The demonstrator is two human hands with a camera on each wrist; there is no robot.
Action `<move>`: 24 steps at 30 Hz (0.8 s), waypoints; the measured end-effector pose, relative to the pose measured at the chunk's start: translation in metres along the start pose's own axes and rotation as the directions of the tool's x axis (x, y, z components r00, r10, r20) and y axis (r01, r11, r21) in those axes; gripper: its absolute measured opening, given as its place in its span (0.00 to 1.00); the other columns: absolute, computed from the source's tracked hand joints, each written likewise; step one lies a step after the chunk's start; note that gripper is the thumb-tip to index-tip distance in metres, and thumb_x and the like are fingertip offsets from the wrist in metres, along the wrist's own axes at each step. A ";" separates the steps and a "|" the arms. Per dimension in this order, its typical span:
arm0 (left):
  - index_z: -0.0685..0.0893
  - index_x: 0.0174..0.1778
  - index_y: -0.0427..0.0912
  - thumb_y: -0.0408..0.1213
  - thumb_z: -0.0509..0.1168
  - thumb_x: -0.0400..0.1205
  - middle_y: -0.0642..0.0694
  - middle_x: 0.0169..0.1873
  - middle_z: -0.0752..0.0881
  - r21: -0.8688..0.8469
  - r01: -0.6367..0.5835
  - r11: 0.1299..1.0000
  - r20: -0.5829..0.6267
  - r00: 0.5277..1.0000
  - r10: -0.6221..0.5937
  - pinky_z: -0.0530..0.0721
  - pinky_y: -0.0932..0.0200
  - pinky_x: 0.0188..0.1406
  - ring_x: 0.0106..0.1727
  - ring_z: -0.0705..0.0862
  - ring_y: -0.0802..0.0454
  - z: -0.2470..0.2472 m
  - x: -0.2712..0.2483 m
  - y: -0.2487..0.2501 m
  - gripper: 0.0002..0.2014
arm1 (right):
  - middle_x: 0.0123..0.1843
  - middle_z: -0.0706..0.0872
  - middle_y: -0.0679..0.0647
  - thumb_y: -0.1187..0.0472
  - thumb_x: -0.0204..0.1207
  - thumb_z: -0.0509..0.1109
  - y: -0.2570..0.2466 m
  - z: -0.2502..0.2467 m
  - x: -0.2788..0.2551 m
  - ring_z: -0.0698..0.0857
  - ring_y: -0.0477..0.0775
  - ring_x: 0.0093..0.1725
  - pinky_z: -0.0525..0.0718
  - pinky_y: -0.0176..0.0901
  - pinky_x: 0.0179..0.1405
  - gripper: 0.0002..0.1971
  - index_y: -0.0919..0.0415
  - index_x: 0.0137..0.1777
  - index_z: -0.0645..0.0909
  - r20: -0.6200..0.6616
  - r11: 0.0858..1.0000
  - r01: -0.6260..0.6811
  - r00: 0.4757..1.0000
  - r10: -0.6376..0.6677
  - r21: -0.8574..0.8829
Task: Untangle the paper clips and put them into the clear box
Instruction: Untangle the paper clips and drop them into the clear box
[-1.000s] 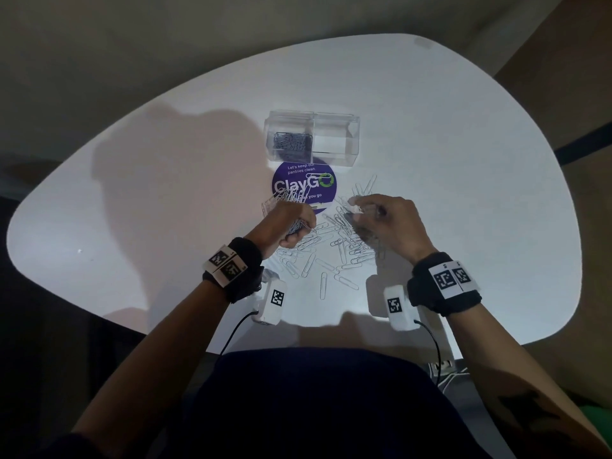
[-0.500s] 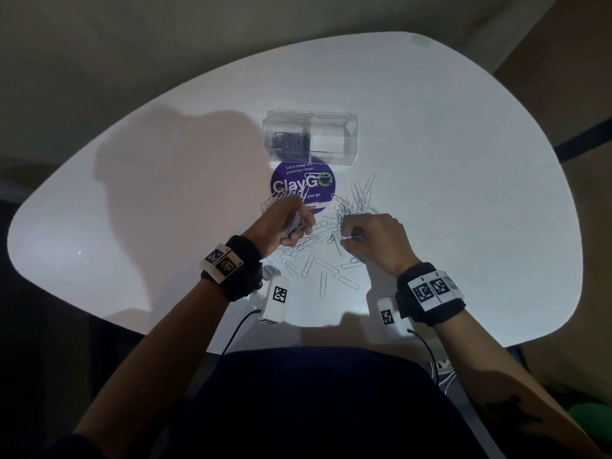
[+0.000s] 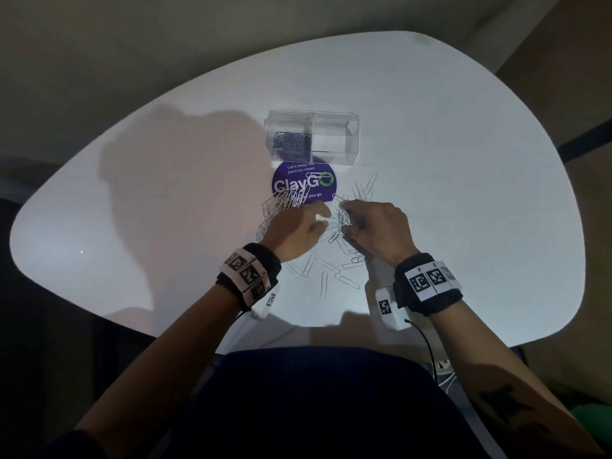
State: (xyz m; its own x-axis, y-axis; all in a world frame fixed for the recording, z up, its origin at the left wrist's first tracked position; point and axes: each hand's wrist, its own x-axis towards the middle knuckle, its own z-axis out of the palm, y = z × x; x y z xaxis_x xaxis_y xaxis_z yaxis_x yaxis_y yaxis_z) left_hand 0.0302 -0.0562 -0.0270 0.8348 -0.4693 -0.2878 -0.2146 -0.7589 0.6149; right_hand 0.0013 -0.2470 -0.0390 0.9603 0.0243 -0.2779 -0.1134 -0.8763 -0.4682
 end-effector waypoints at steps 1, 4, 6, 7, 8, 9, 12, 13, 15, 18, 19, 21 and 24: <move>0.79 0.66 0.44 0.41 0.63 0.84 0.51 0.35 0.81 0.116 -0.041 0.992 -0.011 0.999 0.042 0.73 0.58 0.35 0.36 0.81 0.48 0.006 -0.001 0.001 0.15 | 0.54 0.91 0.48 0.50 0.74 0.76 0.000 0.000 0.001 0.86 0.58 0.58 0.78 0.45 0.51 0.16 0.45 0.62 0.84 0.015 1.000 -0.007 1.000 0.007 0.003; 0.78 0.64 0.45 0.44 0.67 0.81 0.44 0.45 0.89 0.304 -0.078 0.950 -0.057 0.993 0.100 0.78 0.54 0.36 0.43 0.85 0.39 0.018 0.002 0.002 0.16 | 0.41 0.90 0.46 0.52 0.74 0.76 0.002 0.000 0.005 0.87 0.55 0.48 0.76 0.42 0.43 0.03 0.49 0.44 0.86 0.003 0.994 -0.050 0.999 0.050 0.101; 0.81 0.55 0.45 0.43 0.67 0.81 0.45 0.43 0.89 0.278 -0.067 0.958 -0.113 0.988 0.102 0.78 0.54 0.36 0.42 0.85 0.39 0.018 0.006 0.004 0.09 | 0.35 0.87 0.43 0.53 0.75 0.75 0.006 -0.001 0.005 0.86 0.52 0.43 0.74 0.40 0.39 0.05 0.48 0.39 0.84 -0.010 0.985 -0.066 0.998 0.068 0.162; 0.82 0.51 0.45 0.43 0.67 0.82 0.47 0.40 0.88 0.253 -0.058 0.966 -0.115 0.989 0.090 0.76 0.55 0.35 0.41 0.85 0.41 0.017 0.006 0.004 0.07 | 0.33 0.85 0.42 0.53 0.76 0.75 0.008 -0.002 0.005 0.85 0.51 0.41 0.73 0.40 0.38 0.07 0.48 0.38 0.82 -0.013 0.982 -0.071 0.997 0.075 0.174; 0.82 0.49 0.45 0.43 0.66 0.82 0.49 0.36 0.86 0.223 -0.042 0.974 -0.115 0.991 0.069 0.73 0.56 0.34 0.39 0.84 0.43 0.015 0.006 0.003 0.06 | 0.33 0.85 0.41 0.53 0.75 0.75 0.010 -0.003 0.004 0.85 0.50 0.41 0.72 0.39 0.39 0.06 0.47 0.38 0.82 -0.018 0.981 -0.075 0.997 0.079 0.181; 0.82 0.48 0.45 0.43 0.65 0.83 0.51 0.32 0.83 0.198 -0.017 0.980 -0.115 0.993 0.040 0.72 0.57 0.33 0.38 0.84 0.44 0.011 0.005 0.003 0.05 | 0.35 0.85 0.42 0.53 0.75 0.75 0.012 -0.004 0.004 0.85 0.50 0.42 0.72 0.39 0.39 0.05 0.48 0.39 0.83 -0.023 0.979 -0.086 0.996 0.091 0.184; 0.83 0.52 0.47 0.40 0.63 0.82 0.50 0.34 0.84 0.227 0.070 0.971 -0.131 0.991 -0.041 0.71 0.58 0.38 0.42 0.84 0.44 -0.001 0.005 -0.003 0.06 | 0.43 0.90 0.46 0.58 0.73 0.75 0.012 -0.007 0.003 0.87 0.53 0.48 0.74 0.38 0.42 0.06 0.49 0.49 0.88 -0.031 0.975 -0.103 0.993 0.111 0.199; 0.82 0.56 0.47 0.36 0.63 0.80 0.47 0.38 0.87 0.253 0.082 0.964 -0.135 0.990 -0.048 0.70 0.58 0.40 0.45 0.84 0.43 -0.004 0.005 -0.004 0.10 | 0.45 0.90 0.48 0.57 0.72 0.76 0.011 -0.007 0.003 0.87 0.54 0.49 0.75 0.39 0.43 0.09 0.49 0.51 0.88 -0.035 0.973 -0.103 0.993 0.113 0.206; 0.80 0.64 0.49 0.31 0.62 0.76 0.44 0.44 0.89 0.276 0.073 0.958 -0.131 0.991 -0.038 0.71 0.57 0.42 0.48 0.84 0.41 -0.006 0.005 -0.003 0.20 | 0.47 0.91 0.48 0.53 0.71 0.77 0.004 -0.006 0.003 0.87 0.53 0.50 0.78 0.40 0.45 0.11 0.49 0.53 0.88 -0.047 0.977 -0.090 0.994 0.101 0.192; 0.82 0.61 0.49 0.35 0.64 0.76 0.45 0.43 0.90 0.246 0.059 0.968 -0.136 0.990 -0.026 0.72 0.58 0.40 0.45 0.85 0.42 0.000 0.005 0.002 0.17 | 0.45 0.91 0.48 0.48 0.71 0.77 -0.004 0.002 0.005 0.86 0.53 0.49 0.81 0.44 0.46 0.11 0.50 0.51 0.87 -0.039 0.999 -0.008 0.999 0.010 0.048; 0.83 0.60 0.49 0.37 0.65 0.77 0.45 0.43 0.90 0.224 0.054 0.973 -0.139 0.990 -0.023 0.72 0.58 0.39 0.45 0.86 0.42 0.003 0.005 0.004 0.15 | 0.44 0.91 0.49 0.50 0.72 0.75 -0.007 0.004 0.005 0.87 0.55 0.49 0.82 0.46 0.45 0.08 0.51 0.48 0.86 -0.040 1.000 0.015 0.999 -0.015 0.005; 0.84 0.59 0.48 0.38 0.67 0.78 0.45 0.42 0.90 0.201 0.051 0.978 -0.157 0.987 -0.019 0.74 0.58 0.38 0.43 0.86 0.43 0.010 0.006 0.004 0.13 | 0.41 0.90 0.50 0.52 0.74 0.73 -0.007 0.006 0.006 0.87 0.59 0.46 0.82 0.47 0.42 0.07 0.54 0.43 0.85 -0.034 1.000 0.021 0.999 -0.020 0.015; 0.84 0.58 0.48 0.40 0.69 0.78 0.45 0.38 0.89 0.161 0.070 0.984 -0.189 0.981 -0.039 0.74 0.59 0.36 0.39 0.86 0.44 0.015 0.008 0.003 0.12 | 0.35 0.89 0.50 0.52 0.75 0.73 -0.001 0.006 0.009 0.86 0.58 0.41 0.84 0.49 0.42 0.11 0.58 0.38 0.83 0.005 0.982 -0.064 0.998 0.064 0.176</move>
State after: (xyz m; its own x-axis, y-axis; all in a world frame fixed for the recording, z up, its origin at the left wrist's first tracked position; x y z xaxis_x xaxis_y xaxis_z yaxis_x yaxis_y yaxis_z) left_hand 0.0282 -0.0688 -0.0388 0.9234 -0.3452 -0.1678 -0.2339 -0.8527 0.4671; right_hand 0.0087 -0.2430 -0.0465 0.9497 -0.0292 -0.3118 -0.2176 -0.7774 -0.5901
